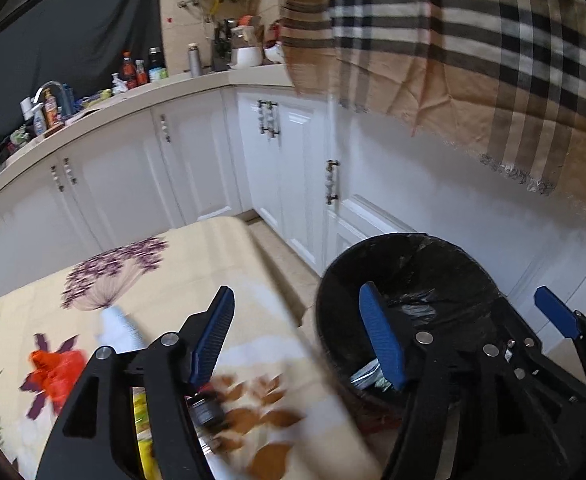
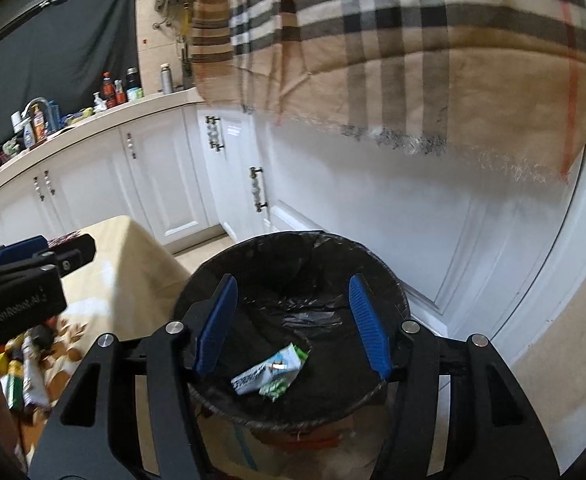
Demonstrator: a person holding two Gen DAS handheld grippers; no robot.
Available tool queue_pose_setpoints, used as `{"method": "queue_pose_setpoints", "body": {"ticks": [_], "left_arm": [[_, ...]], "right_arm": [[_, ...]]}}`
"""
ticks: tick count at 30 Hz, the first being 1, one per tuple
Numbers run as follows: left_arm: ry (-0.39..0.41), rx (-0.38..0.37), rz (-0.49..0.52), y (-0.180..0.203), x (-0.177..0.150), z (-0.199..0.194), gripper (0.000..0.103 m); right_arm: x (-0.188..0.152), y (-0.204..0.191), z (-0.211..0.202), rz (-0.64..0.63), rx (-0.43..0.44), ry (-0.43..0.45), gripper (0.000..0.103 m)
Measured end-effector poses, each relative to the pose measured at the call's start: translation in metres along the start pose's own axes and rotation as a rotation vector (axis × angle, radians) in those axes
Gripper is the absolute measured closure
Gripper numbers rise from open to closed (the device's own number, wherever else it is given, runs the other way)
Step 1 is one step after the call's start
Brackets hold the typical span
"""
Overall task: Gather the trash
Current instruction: 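Open the left gripper over the bin, dropping the white-green bag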
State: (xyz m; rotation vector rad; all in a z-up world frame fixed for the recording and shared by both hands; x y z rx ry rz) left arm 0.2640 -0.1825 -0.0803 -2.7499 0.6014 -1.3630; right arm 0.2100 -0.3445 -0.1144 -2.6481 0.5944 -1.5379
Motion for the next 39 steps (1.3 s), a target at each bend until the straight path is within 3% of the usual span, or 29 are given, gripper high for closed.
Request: {"method": "queue_pose_setpoints", "body": {"ticks": [13,23,32,39], "left_arm": [[-0.014,0.106,-0.101,-0.083,-0.059,-0.07,0.039],[-0.054,0.185,-0.158,-0.129,-0.121,-0.108,0.039],[-0.094,0.267,-0.217,-0.174,-0.169,-0.135,0.039],[-0.128,0.31,-0.267,-0.203,-0.196,-0.144,0.039]], "right_arm": [[-0.025,-0.044,-0.064,-0.058,0.075,-0.007,0.047],[-0.063,-0.098,-0.105,-0.141,0.168,-0.043,0.047],[-0.102,-0.154,-0.12,-0.227,0.27,-0.114,0.047],[-0.123,-0.175,-0.12,-0.289,0.278,-0.179,0.048]]}}
Point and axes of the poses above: each gripper's, at about its wrist camera, not at the fingertips, and z roughly the way its jaws point, y to its right, x to its top, the point moved 8 cm from there along z, roughly the way its jaws point, and after that the axes turned 9 degrees about z, right-handed, at the moved point
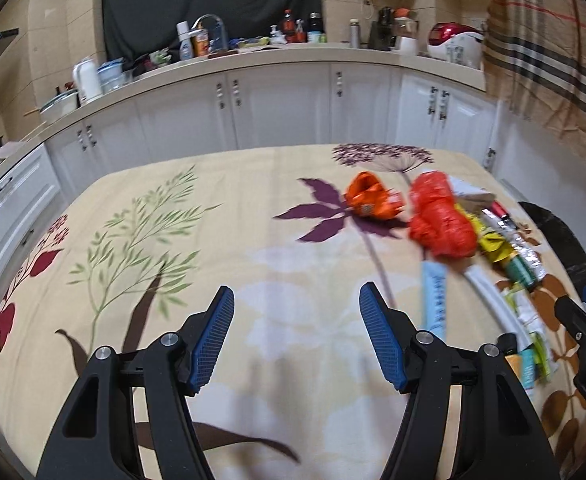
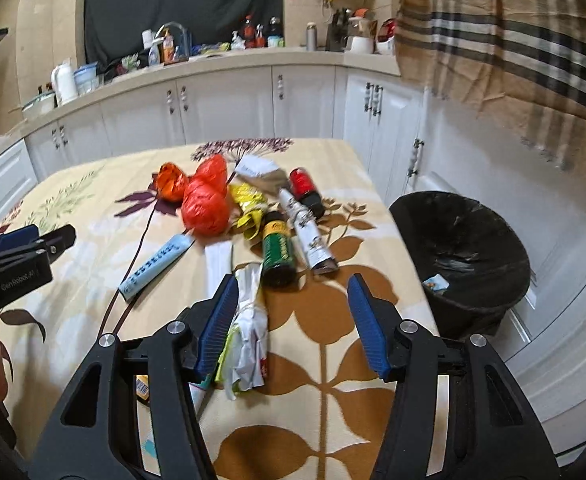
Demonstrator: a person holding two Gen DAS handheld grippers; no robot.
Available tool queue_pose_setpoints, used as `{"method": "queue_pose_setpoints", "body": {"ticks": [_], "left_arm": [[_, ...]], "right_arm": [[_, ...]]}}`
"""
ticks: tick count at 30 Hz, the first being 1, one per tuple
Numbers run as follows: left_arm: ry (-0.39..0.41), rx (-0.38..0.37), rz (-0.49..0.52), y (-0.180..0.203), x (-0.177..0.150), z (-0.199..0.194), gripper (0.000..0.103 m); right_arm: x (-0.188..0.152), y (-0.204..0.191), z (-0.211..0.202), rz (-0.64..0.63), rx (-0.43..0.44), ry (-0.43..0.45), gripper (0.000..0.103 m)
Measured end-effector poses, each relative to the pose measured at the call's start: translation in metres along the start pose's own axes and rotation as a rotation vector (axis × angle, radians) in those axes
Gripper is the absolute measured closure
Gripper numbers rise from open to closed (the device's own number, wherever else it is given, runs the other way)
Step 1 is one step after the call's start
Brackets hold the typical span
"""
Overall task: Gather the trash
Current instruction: 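Grasp the white-yellow crumpled wrapper with the right gripper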
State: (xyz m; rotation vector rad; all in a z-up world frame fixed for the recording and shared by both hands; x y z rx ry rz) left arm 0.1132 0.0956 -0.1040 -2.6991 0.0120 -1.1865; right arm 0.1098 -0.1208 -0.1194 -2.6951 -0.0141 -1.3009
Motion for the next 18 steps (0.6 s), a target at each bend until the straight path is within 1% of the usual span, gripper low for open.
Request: {"method": "queue_pose_setpoints", "body": {"ticks": [1,2,4,8,10,12,14,15,17,18], "left_arm": [[-0.008,0.004,-0.007,-0.005,-0.003,0.001,0.039],[-0.016,0.004,-0.012,-0.008,-0.006,0.003,0.039],[-0.03,0.003,-0.021,-0.013,-0.01,0.006,0.039],[-0.049,-0.009,-0.026,-0.015,-0.017,0.01,0.039],[-0.059,-0.023,-0.029,-0.013,-0.021,0.012,0.039],[-0.066,-0.036,-0.03,-0.01,-0.023,0.013,0.039],[-0.074,-0.056,-0.031,-0.005,-0.025,0.013,0.039],[-0.075,-0.066,-0.032,-0.002,-0.025,0.012,0.039],[-0.07,-0.075,-0.027,0.003,-0.024,0.01,0.039],[-0.069,-0.078,-0.024,0.004,-0.024,0.01,0.039]], "right_arm": [[-0.002,-0.001,0.003,-0.004,-0.003,-0.014,0.049],[-0.004,-0.002,0.006,-0.005,-0.002,-0.032,0.054],[-0.008,-0.002,0.012,-0.003,0.006,-0.065,0.058],[-0.015,-0.004,0.02,-0.001,0.015,-0.119,0.059],[-0.017,-0.006,0.022,-0.01,0.016,-0.131,0.06],[-0.019,-0.008,0.023,-0.02,0.017,-0.144,0.062],[-0.023,-0.011,0.026,-0.028,0.03,-0.166,0.075],[-0.024,-0.012,0.027,-0.03,0.035,-0.174,0.076],[-0.026,-0.015,0.028,-0.031,0.049,-0.183,0.084],[-0.026,-0.016,0.027,-0.035,0.054,-0.18,0.084]]}}
Point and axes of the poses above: each gripper's, at about its wrist camera, not at the fingertips, and z roughly the way its jaws point, y to its right, x to its top, the point moved 8 cm from there along z, roughly the way its jaws point, and after that the axes turned 9 degrees about z, right-handed, at the moved point
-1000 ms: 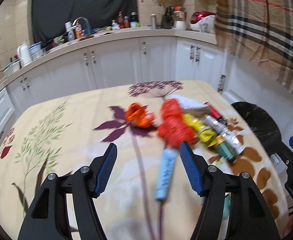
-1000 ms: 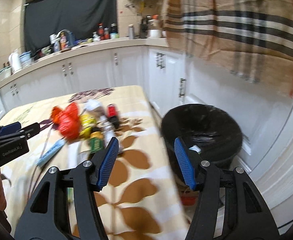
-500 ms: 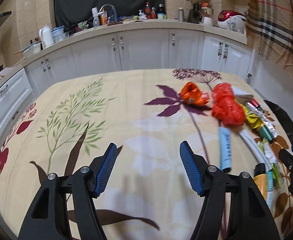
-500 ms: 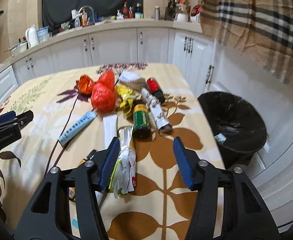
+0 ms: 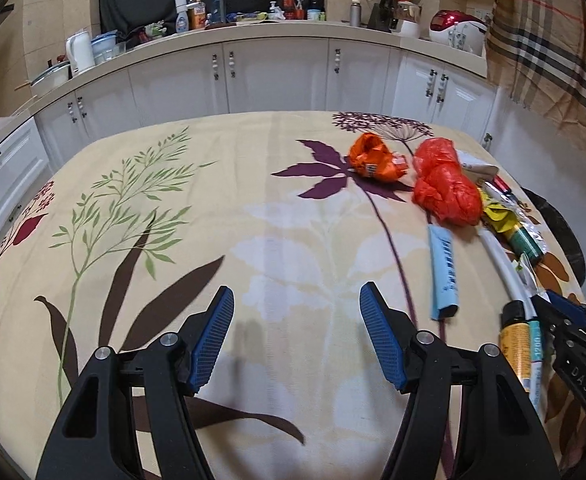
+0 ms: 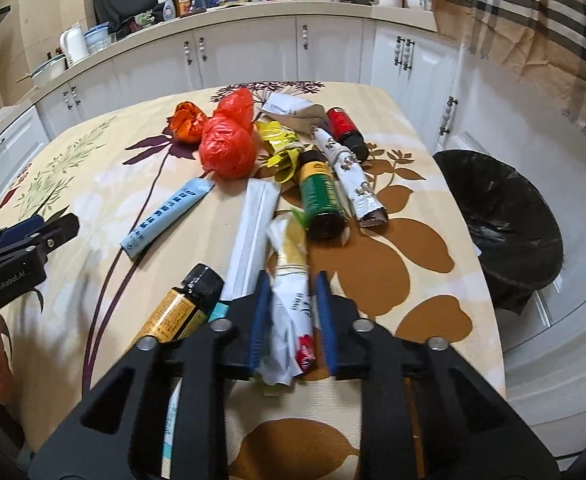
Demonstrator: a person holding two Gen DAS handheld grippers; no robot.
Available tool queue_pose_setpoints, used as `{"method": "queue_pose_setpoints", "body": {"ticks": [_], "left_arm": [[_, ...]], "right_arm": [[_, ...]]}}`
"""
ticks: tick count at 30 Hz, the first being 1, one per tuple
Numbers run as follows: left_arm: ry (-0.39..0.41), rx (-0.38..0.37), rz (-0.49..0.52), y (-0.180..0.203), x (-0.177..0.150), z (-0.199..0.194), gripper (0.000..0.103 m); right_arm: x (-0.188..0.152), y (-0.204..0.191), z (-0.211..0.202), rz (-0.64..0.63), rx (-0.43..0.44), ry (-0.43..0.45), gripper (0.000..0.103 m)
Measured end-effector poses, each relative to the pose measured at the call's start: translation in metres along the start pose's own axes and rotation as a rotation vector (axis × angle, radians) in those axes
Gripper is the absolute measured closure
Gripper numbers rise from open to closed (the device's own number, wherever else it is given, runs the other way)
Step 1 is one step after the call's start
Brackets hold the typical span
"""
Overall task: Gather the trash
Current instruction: 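Grasp the white-yellow crumpled wrapper with the right gripper, then grasp the gold bottle with the left gripper while the right gripper carries the wrapper to the bin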
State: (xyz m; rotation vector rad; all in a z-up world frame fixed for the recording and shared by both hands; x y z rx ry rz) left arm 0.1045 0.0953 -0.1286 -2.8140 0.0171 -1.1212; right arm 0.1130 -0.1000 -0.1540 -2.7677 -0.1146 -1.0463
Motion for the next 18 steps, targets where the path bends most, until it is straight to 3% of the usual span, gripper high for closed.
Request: {"method": "queue_pose_setpoints", "body": {"ticks": [18], "left_arm": [[0.037,-0.16,0.098,0.081,0.009,-0.022,0.039]], "right_arm": [[-0.005,0.037,-0.033,0.059,-0.027,0.09,0.084]]}}
Point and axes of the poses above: each gripper's, at about its wrist camera, not at the fingertips, and z roughly the way its jaws point, y to its right, x to its top, the point moved 8 cm from there along z, roughly the way its jaws point, and after that the axes turned 9 degrees about z, right-handed, at the moved point
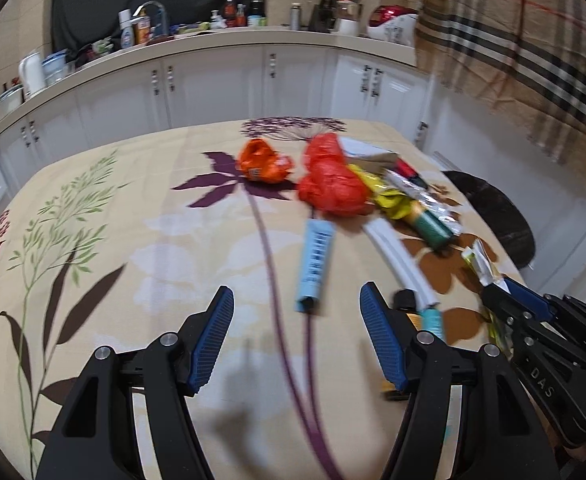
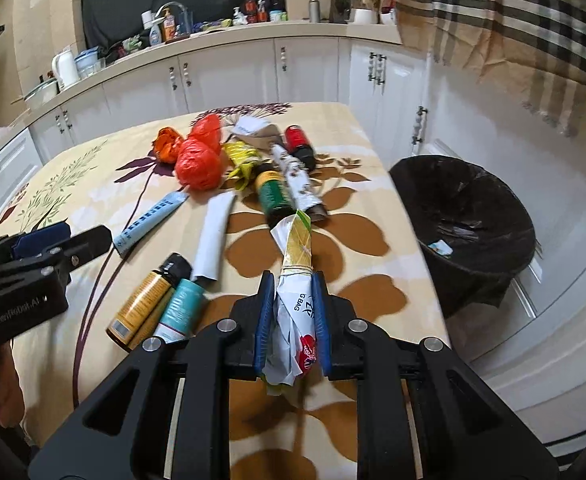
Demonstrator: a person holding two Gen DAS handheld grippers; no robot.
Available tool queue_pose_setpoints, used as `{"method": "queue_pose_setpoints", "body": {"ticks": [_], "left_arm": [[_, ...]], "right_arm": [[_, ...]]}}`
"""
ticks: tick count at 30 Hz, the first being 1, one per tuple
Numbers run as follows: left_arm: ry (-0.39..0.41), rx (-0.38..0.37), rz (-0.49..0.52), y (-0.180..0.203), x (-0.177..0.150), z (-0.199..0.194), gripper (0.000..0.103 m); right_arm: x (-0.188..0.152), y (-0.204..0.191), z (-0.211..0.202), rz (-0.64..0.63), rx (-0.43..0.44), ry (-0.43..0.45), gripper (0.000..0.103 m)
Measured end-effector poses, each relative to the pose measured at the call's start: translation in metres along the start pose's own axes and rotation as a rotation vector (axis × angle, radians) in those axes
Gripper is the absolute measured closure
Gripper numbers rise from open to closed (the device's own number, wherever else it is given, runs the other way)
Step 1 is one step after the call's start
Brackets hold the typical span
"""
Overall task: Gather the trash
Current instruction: 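Grasp the gold bottle with the left gripper while the right gripper carries the wrapper to the bin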
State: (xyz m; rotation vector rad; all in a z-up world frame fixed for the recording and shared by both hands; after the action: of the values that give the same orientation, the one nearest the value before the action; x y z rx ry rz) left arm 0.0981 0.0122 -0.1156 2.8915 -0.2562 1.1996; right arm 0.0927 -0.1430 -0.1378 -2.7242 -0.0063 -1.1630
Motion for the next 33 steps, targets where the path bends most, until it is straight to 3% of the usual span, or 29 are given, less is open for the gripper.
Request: {"method": "queue_pose_setpoints", "body": {"ticks": [12,17,22,33], "left_arm": [[0.004,-0.049,0.082,0.043,-0.008,-0.001,0.04],[-0.022,-0.065,0.117,0.053,-0.017,0.006,0.064],[-0.027,-0.088,0.132,0.059,-0.025,0.009,0.076],[0.05,-0.048,0.126,0.05,-0.019,-0.006,0.078]], "right_arm": [[-0.005,0.029,-0.013,0.069,0.001,0.038,0.084],[-0.007,0.033,-0.016,0.083,0.012,0.045,0.084],[-0.008,0.034,-0.017,0.089,0.015,0.049,0.084],[-0.004,0.033,-0.02,0.084,0.018,0.07,0.084]]}}
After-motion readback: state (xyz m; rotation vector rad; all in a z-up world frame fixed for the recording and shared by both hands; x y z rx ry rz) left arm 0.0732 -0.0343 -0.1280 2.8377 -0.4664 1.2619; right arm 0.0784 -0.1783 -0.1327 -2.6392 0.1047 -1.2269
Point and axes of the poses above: each gripper's, at about its wrist camera, not at the fingertips, and z roughly the way its jaws point, y to its right, x to its top, the point moved 8 cm from there along z, roughly the way its jaws point, and after that the axes turned 9 degrees about z, right-handed, at the moved point
